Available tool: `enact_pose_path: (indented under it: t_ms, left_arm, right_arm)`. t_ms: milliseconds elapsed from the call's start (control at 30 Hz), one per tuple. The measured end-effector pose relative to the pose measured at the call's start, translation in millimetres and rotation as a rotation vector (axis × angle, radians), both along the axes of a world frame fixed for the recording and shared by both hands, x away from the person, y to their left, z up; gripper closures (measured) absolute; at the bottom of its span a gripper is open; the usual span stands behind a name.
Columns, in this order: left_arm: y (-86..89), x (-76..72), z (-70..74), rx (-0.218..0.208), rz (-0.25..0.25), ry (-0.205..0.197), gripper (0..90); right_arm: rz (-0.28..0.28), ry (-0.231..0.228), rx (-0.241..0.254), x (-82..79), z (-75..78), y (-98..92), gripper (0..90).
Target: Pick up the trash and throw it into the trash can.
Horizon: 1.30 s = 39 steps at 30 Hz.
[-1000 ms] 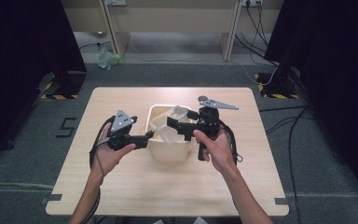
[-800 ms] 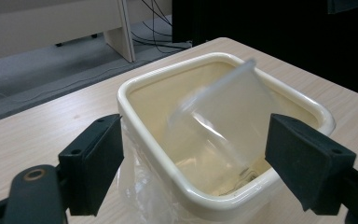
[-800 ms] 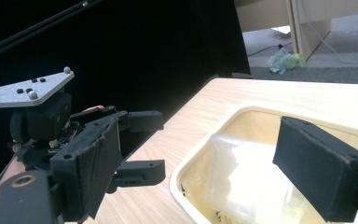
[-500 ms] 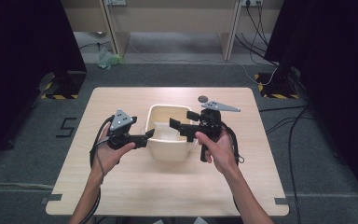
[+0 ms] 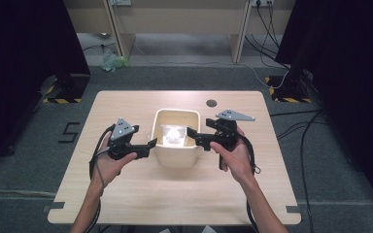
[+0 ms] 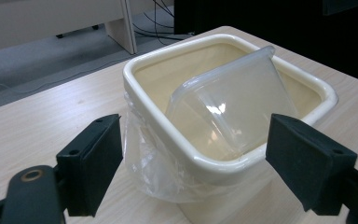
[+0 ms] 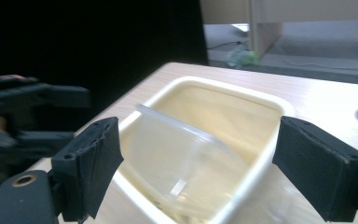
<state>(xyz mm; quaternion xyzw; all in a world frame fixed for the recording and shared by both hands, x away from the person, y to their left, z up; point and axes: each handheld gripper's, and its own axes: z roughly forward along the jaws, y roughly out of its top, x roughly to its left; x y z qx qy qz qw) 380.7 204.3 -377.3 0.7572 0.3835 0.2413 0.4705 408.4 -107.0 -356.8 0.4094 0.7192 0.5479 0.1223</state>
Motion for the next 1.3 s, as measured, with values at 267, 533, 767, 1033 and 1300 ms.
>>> enact_pose_path:
  t_ms: [267,533,767,1033,1300]
  left_arm:
    - [2.7,-5.4,-0.9,-0.001,-0.001,-0.001,17.7]
    - [5.3,-12.3,-6.5,-0.011,-0.008,0.009,16.4]
    - [6.1,-16.4,-14.3,-0.021,-0.014,0.027,15.2]
    - [6.9,-21.9,-24.9,-0.031,-0.019,0.039,15.1]
    - [9.6,-25.6,-35.8,-0.041,-0.015,0.048,15.1]
  right_arm:
    - [-0.046,-0.011,-0.053,-1.1,-13.4,-16.6,14.7]
    - [-0.086,-0.007,-0.088,-6.3,-33.5,-42.6,14.7]
    - [-0.101,-0.023,-0.113,-12.5,-40.8,-53.9,14.7]
    - [-0.101,-0.044,-0.136,-20.2,-46.2,-60.6,14.7]
    - [-0.111,-0.054,-0.171,-27.7,-56.6,-66.9,14.8]
